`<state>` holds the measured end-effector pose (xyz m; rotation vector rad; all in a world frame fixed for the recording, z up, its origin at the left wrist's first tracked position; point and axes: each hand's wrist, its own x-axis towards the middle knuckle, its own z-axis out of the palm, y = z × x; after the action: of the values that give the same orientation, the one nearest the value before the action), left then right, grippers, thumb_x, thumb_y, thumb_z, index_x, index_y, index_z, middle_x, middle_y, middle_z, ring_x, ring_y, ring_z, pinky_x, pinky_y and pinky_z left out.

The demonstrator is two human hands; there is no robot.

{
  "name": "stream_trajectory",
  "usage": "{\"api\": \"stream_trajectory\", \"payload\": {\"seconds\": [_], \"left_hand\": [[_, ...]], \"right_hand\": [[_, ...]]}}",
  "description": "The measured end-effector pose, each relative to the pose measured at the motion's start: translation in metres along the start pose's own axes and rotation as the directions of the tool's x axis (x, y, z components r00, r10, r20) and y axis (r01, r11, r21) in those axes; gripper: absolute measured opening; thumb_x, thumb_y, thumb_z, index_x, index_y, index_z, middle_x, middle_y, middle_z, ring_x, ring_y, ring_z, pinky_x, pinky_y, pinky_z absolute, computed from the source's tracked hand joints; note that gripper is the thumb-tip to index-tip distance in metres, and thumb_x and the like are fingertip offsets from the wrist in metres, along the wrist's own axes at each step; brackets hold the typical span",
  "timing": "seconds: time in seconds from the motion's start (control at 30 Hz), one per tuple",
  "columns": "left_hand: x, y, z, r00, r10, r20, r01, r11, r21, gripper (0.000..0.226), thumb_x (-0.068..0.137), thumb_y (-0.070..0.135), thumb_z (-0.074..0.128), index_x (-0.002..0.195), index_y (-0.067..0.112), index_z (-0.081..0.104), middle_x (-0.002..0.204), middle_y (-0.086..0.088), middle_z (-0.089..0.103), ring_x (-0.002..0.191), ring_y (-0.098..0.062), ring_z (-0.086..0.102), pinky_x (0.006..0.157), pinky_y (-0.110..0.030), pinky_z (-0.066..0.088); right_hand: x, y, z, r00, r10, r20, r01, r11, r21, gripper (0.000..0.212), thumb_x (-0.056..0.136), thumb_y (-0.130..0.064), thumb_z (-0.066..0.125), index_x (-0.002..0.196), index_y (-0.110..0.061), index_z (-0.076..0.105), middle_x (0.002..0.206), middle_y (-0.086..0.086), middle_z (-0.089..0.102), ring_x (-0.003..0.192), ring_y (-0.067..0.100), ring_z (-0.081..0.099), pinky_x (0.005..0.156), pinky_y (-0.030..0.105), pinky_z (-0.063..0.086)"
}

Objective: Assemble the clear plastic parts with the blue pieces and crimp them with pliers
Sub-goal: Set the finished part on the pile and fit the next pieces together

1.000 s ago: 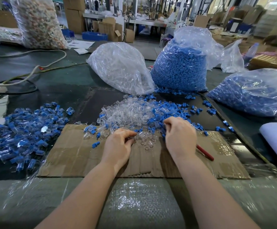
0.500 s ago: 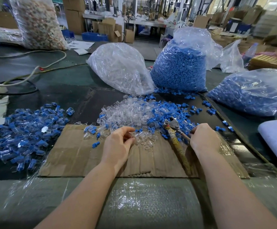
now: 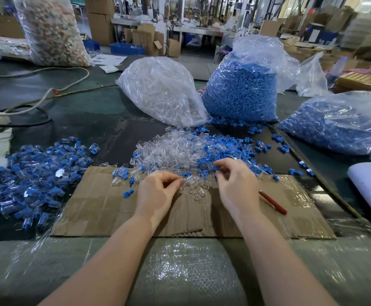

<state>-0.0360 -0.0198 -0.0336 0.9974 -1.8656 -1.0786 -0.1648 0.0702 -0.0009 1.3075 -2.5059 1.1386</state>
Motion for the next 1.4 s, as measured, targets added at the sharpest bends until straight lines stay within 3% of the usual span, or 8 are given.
{"api": "stream_trajectory", "payload": {"seconds": [0.3,0.57,0.73,0.9,1.03,1.13,1.23,1.4], "left_hand": [[0.014,0.003,0.01,0.994,-0.106,0.026,0.109,0.949,-0.294,0.034,0.077,-0.005,0.069,0.089,0.025,0.06,0.079,0.0,0.064,0.072,-0.007,0.06,0.064,-0.011,0.048],[0.008,0.004,0.018,0.999,-0.027,0.034,0.029,0.998,-0.055,0.016,0.082,0.005,0.068,0.092,0.017,0.068,0.079,0.005,0.065,0.074,-0.005,0.059,0.07,-0.01,0.047],[0.006,0.005,0.018,0.998,0.027,0.061,-0.031,0.997,0.066,0.01,0.086,0.011,0.063,0.082,0.02,0.065,0.085,0.002,0.062,0.081,-0.012,0.057,0.075,-0.019,0.044],[0.007,0.003,0.018,0.998,0.004,0.056,-0.005,1.0,0.012,0.026,0.09,0.012,0.058,0.073,0.031,0.053,0.071,0.007,0.059,0.067,-0.006,0.056,0.061,-0.016,0.043],[0.007,0.0,0.018,0.999,-0.015,0.036,0.018,0.996,-0.083,0.024,0.089,0.008,0.058,0.075,0.028,0.056,0.068,0.006,0.06,0.06,-0.003,0.055,0.065,-0.026,0.051],[0.008,0.0,0.017,0.998,-0.037,0.045,0.044,0.987,-0.154,0.025,0.088,0.004,0.059,0.081,0.028,0.059,0.073,0.004,0.062,0.067,-0.011,0.059,0.071,-0.036,0.054],[0.007,0.0,0.016,0.997,-0.028,0.069,0.037,0.991,-0.126,0.021,0.088,0.006,0.06,0.086,0.027,0.062,0.078,0.007,0.065,0.073,-0.009,0.062,0.072,-0.026,0.055],[0.005,0.004,0.013,0.995,-0.044,0.091,0.058,0.986,-0.154,0.017,0.086,0.005,0.062,0.085,0.021,0.063,0.082,-0.005,0.068,0.081,-0.021,0.065,0.076,-0.031,0.054]], "right_hand": [[-0.017,-0.003,0.029,0.999,-0.024,-0.045,0.033,0.977,0.211,0.009,0.083,-0.007,0.065,0.091,-0.009,0.065,0.086,0.0,0.063,0.082,0.02,0.058,0.079,0.038,0.048],[-0.016,0.003,0.036,0.998,-0.026,-0.057,0.038,0.977,0.21,0.009,0.08,-0.007,0.066,0.086,-0.013,0.064,0.079,-0.009,0.058,0.076,0.01,0.052,0.07,0.018,0.036],[-0.013,0.001,0.034,1.0,-0.001,-0.023,0.007,0.959,0.284,0.006,0.081,-0.01,0.067,0.083,-0.015,0.066,0.074,-0.009,0.062,0.073,0.012,0.058,0.074,0.027,0.047],[-0.001,-0.004,0.031,0.998,0.051,0.033,-0.06,0.921,0.385,0.007,0.082,-0.011,0.067,0.079,-0.016,0.071,0.073,-0.004,0.068,0.079,0.014,0.062,0.078,0.032,0.05],[-0.009,-0.003,0.037,0.998,0.055,-0.009,-0.047,0.909,0.415,0.006,0.083,-0.008,0.066,0.08,-0.012,0.07,0.071,-0.008,0.065,0.071,0.003,0.06,0.071,0.02,0.048],[-0.013,-0.002,0.04,0.995,0.084,-0.063,-0.045,0.886,0.462,0.008,0.082,-0.004,0.065,0.078,-0.011,0.067,0.068,-0.012,0.061,0.067,-0.001,0.057,0.065,0.01,0.043],[-0.014,-0.004,0.039,0.995,0.074,-0.072,-0.028,0.863,0.504,0.013,0.083,-0.003,0.065,0.077,-0.014,0.064,0.067,-0.012,0.061,0.065,-0.002,0.057,0.063,0.008,0.043],[-0.017,-0.005,0.039,1.0,0.024,-0.01,-0.017,0.881,0.472,0.005,0.084,-0.007,0.065,0.08,-0.01,0.066,0.069,-0.008,0.062,0.065,0.004,0.057,0.064,0.017,0.046]]}}
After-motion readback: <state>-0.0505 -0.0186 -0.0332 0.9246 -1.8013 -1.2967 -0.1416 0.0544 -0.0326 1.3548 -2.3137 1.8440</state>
